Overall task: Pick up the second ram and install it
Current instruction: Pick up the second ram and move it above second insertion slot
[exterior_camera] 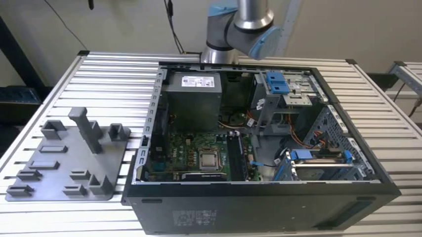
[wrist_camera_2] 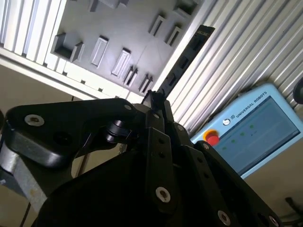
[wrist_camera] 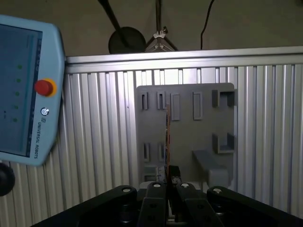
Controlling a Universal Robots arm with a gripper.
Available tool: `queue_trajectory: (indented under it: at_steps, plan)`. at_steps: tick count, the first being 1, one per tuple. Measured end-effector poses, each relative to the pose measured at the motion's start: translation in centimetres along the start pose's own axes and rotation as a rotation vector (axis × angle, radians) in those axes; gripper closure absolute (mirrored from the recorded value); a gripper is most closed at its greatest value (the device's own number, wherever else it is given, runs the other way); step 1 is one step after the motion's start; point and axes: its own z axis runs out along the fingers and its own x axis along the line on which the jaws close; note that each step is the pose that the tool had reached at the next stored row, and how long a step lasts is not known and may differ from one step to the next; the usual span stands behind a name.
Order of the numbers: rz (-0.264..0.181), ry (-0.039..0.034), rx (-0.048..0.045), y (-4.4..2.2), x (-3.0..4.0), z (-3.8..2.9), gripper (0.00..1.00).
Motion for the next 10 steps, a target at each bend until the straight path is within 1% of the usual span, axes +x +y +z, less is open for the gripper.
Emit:
queue_trajectory:
  at_steps: [10]
  plan:
    - [0.000, 0.0002, -0.0028, -2.20, -0.12, 0.04, 0.85]
